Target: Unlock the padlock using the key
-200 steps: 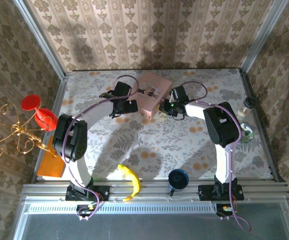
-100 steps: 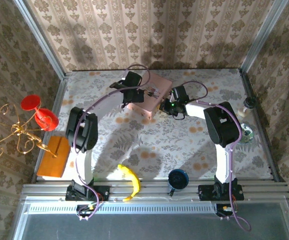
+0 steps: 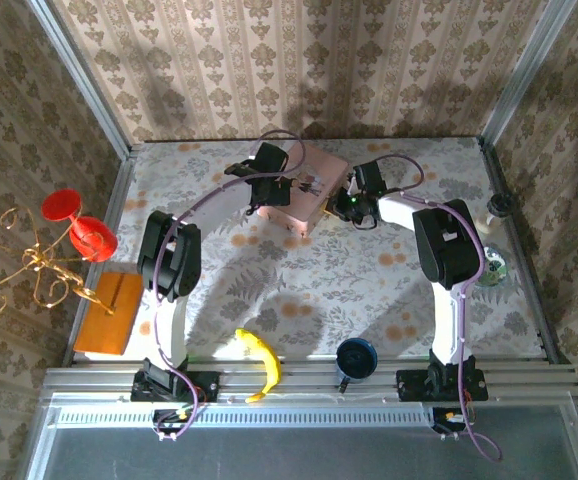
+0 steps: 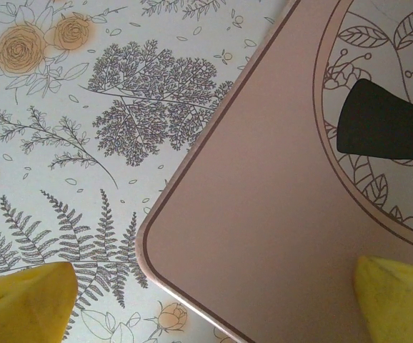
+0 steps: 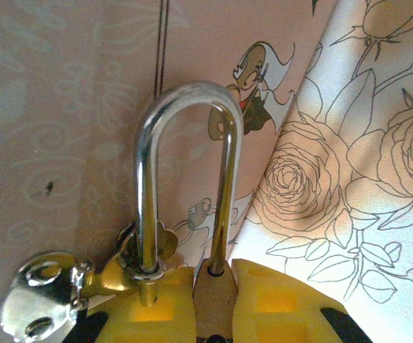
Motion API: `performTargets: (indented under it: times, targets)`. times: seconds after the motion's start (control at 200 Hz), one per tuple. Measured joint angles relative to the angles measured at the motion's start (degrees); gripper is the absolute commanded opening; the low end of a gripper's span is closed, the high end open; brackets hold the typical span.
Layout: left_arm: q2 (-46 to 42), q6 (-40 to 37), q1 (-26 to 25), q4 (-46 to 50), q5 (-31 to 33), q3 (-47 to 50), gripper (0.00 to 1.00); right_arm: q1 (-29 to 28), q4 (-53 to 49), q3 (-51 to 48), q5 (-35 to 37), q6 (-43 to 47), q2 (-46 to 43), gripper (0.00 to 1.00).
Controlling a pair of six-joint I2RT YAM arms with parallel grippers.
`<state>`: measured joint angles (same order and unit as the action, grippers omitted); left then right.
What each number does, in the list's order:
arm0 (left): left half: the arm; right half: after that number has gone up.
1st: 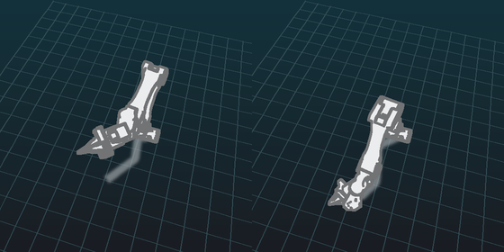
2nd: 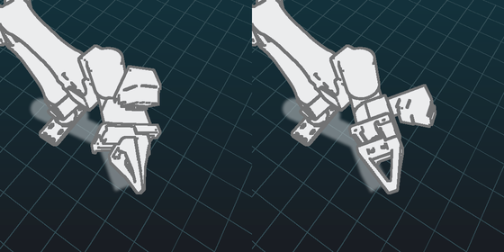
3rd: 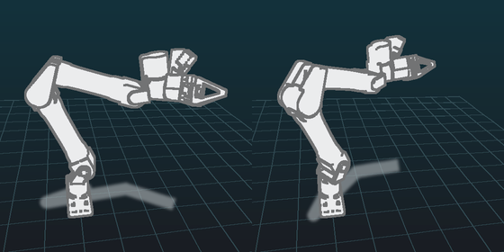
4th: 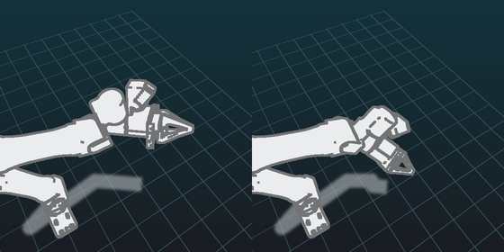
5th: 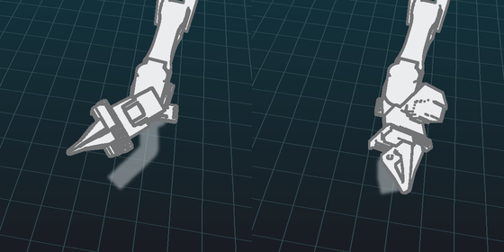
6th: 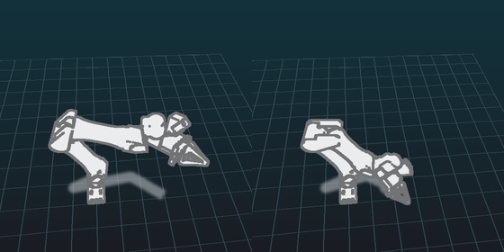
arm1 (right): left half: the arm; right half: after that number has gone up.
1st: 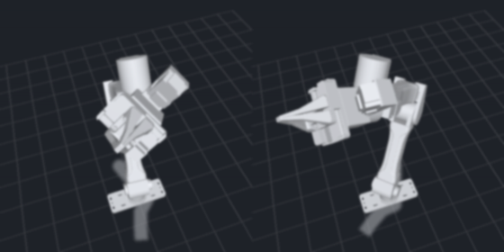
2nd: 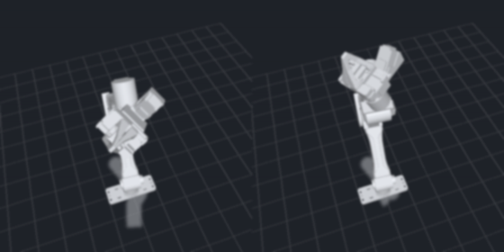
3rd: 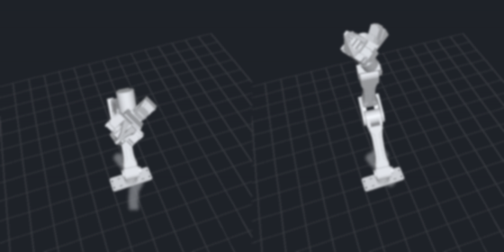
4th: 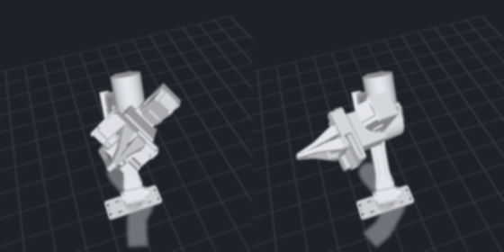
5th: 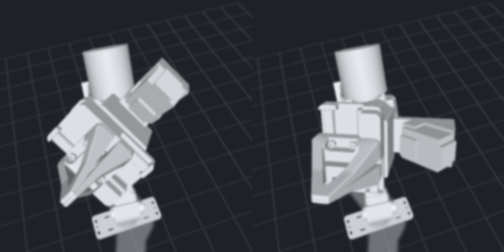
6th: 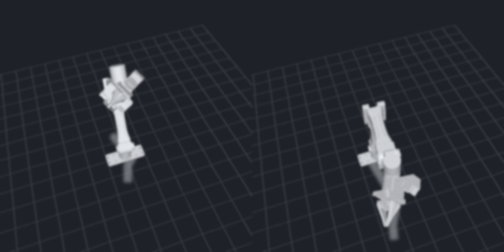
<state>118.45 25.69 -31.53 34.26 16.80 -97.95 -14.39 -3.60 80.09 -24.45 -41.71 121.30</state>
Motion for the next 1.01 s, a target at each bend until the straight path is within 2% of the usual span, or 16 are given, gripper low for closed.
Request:
performTargets:
  times: [0.225,0.385,0.555,0.73,1.005]
  targets:
    - [0.00,0.00,0.04,-0.55,-0.48,0.13,1.00,0.94,-2.32,1.46,-1.46,1.05,0.55,0.00]
    - [0.00,0.00,0.04,-1.27,-1.29,0.37,1.00,2.49,-3.91,1.73,-5.38,2.75,0.55,0.00]
    - [0.00,0.00,0.22,-1.33,-1.42,0.44,1.00,4.76,-9.88,4.52,-8.33,9.88,0.02,0.00]
    - [0.00,-0.02,0.44,-1.27,-2.01,0.44,1.00,4.70,-13.42,5.99,-9.81,15.93,-1.46,0.00]
    - [0.00,-0.02,0.39,-1.29,-3.08,0.48,1.00,5.25,-13.70,6.01,-9.11,15.93,-1.44,0.00]
